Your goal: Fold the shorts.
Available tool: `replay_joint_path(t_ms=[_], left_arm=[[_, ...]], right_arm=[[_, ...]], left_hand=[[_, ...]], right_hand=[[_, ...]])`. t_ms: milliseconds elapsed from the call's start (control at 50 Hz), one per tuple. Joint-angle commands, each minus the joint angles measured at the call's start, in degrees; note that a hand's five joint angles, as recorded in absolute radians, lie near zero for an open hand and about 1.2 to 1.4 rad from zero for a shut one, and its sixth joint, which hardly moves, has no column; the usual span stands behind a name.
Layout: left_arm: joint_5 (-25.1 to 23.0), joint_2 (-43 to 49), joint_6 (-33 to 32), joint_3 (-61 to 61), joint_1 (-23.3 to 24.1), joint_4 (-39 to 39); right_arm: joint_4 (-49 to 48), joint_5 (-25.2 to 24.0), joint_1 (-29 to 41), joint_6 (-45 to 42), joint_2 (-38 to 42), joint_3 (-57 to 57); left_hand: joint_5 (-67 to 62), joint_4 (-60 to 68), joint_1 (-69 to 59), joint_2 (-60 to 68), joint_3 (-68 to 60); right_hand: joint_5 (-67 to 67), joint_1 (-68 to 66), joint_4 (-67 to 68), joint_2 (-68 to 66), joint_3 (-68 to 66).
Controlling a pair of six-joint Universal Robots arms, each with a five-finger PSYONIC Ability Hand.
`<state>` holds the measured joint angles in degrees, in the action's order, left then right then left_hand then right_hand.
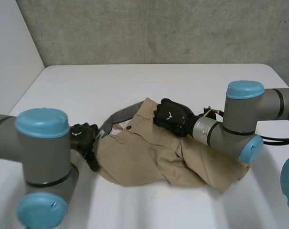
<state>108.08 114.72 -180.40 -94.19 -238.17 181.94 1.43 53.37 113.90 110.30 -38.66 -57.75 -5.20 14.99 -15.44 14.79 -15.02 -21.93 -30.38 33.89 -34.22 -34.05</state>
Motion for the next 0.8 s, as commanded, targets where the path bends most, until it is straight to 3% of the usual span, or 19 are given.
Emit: replay_joint_path(t_ms=[20, 80, 100, 260, 320, 460, 660, 720, 740, 760, 800], left_arm=[[0.29, 8.41, -0.48, 9.63, 0.07, 0.43], [0.37, 10.25, -1.17, 13.92, -0.02, 0.52], [0.37, 10.7, -1.7, 15.16, -0.02, 0.52], [0.02, 12.46, -13.38, 29.66, -1.42, 1.83], [-0.15, 12.9, -18.39, 37.04, -1.51, 4.72], [-0.59, 15.45, -23.76, 48.48, -0.55, 11.94], [-6.74, 22.56, -23.94, 51.83, 3.58, 16.68], [-7.71, 24.41, -23.86, 51.65, 4.99, 17.04], [-8.23, 25.46, -23.86, 51.65, 5.86, 16.95], [-8.59, 25.9, -23.86, 51.56, 6.22, 16.95], [-9.38, 26.61, -23.86, 51.48, 6.66, 16.78]], right_arm=[[0.32, 1.11, 0.01, 0.09, -1.67, -1.22], [0.41, 1.56, 0.0, 0.44, -3.43, -2.54], [0.68, 2.34, 0.0, 0.79, -4.91, -3.76], [9.0, 11.65, 0.35, 6.76, -13.09, -6.58], [14.36, 12.89, 0.62, 10.27, -16.86, -7.37], [21.33, 12.37, 2.11, 25.45, -25.04, -10.88], [16.68, 11.23, 9.49, 51.66, -27.25, -15.99], [12.81, 11.58, 10.99, 58.44, -27.17, -17.48], [11.85, 11.66, 11.34, 59.84, -27.08, -17.92], [10.8, 11.75, 11.69, 61.77, -26.73, -18.27], [10.09, 12.28, 12.04, 63.54, -26.2, -18.28]], left_hand=[[-35.99, 36.19, -35.75, 36.4, -36.17], [-62.69, 62.89, -62.44, 63.1, -62.86], [-64.78, 64.99, -64.54, 65.19, -64.96], [-64.8, 65.01, -64.56, 65.21, -64.98], [-64.8, 65.01, -64.56, 65.21, -64.98], [-64.8, 65.01, -64.56, 65.21, -64.98], [-64.8, 65.01, -64.56, 65.21, -64.98], [-49.9, 50.1, -49.65, 50.31, -50.07], [-38.7, 38.9, -38.45, 39.11, -38.87], [-31.76, 31.96, -31.51, 32.17, -31.94], [-18.96, 19.17, -18.72, 19.37, -19.14]], right_hand=[[-48.07, -49.62, 46.11, -45.78, -45.95], [-48.07, -49.62, 46.11, -45.78, -45.95], [-48.07, -49.62, 46.11, -45.78, -45.95], [-48.07, -49.62, 46.11, -45.78, -45.95], [-48.07, -49.62, 46.11, -45.78, -45.95], [-48.07, -49.62, 46.11, -45.78, -45.95], [-48.07, -49.62, 46.11, -45.78, -45.95], [-48.07, -49.62, 46.11, -45.78, -45.95], [-48.07, -49.62, 46.11, -45.78, -45.95], [-31.15, -32.69, 29.18, -28.85, -29.02], [-9.38, -10.92, 7.41, -7.08, -7.25]])
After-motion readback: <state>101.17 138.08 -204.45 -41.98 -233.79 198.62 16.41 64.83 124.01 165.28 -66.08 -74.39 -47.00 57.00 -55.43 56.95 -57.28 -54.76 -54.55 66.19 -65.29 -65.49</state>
